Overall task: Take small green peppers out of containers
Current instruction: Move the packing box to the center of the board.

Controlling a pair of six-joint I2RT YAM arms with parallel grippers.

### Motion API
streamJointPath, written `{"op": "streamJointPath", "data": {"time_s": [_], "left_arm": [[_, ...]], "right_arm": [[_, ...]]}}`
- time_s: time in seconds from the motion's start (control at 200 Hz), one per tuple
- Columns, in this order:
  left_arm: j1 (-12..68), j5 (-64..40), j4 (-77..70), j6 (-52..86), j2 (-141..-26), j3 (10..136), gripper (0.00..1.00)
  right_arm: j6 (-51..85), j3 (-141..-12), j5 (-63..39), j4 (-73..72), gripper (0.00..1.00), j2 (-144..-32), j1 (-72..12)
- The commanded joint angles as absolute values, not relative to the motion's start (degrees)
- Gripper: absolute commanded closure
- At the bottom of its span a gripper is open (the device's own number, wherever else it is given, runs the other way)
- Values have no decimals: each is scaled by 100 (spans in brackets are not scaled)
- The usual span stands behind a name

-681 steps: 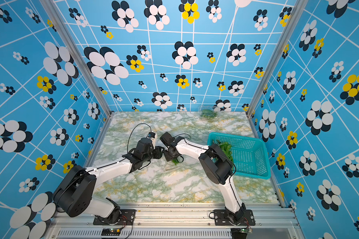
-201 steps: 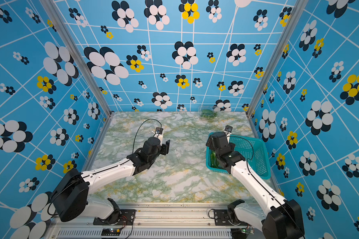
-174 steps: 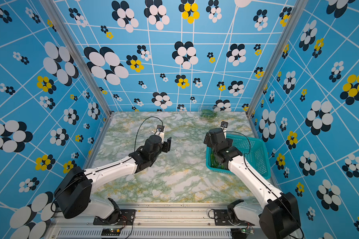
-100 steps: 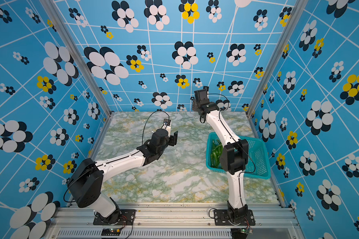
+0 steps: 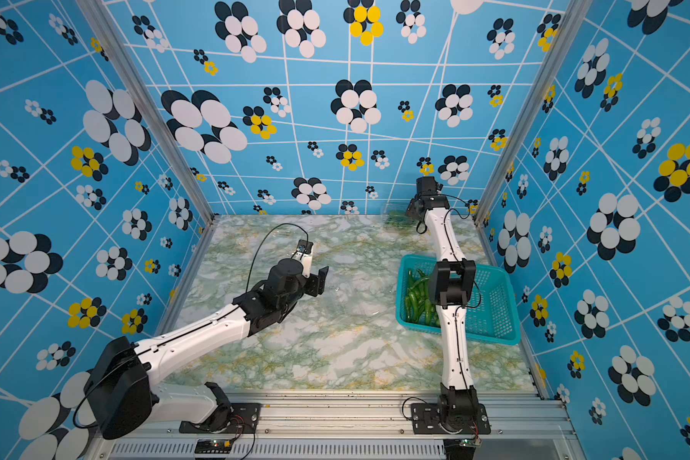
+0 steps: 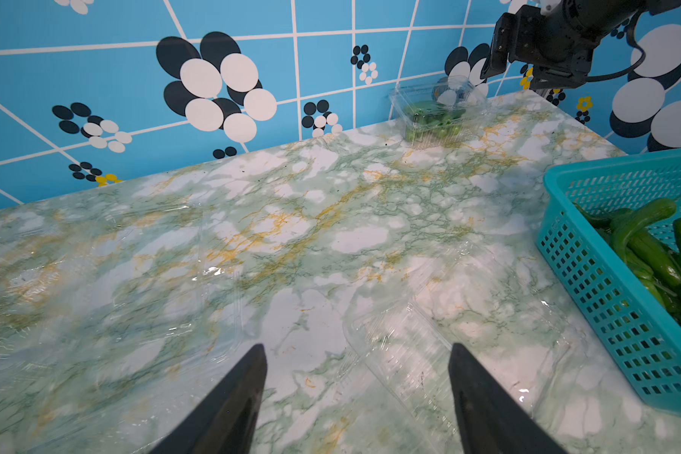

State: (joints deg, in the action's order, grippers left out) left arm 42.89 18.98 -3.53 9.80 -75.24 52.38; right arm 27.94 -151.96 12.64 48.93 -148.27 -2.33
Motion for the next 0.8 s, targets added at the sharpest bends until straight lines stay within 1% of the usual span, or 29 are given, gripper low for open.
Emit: {"op": "streamJointPath", "data": {"time_s": [0.0,0.12,0.175,0.22,0.29,0.455,0.794], "left_arm": [[4315,2000,308,896,-7178,5299,25],[4307,2186,571,747,-6968,5267,25],[4314,2274,463,665,-6872,5127,25],[4313,2406,298,850,-6780,4958,25],[4315,2140,-180,812,-6649,4601,24],[4311,2054,-535,870,-6378,4228,22],[4300,2034,-501,904,-6367,4210,21]], "right_arm": [[3130,-15153,885,4890,11,-14995,-273],[3443,-15245,465,4766,10,-15227,-193],[3550,-15376,427,4777,10,-15369,-188],[3613,-15470,405,4772,10,-15481,-188],[3677,-15504,431,4716,9,-15568,-185],[3665,-15612,473,4632,9,-15702,-176],[3610,-15915,71,4181,8,-16076,-176]]}}
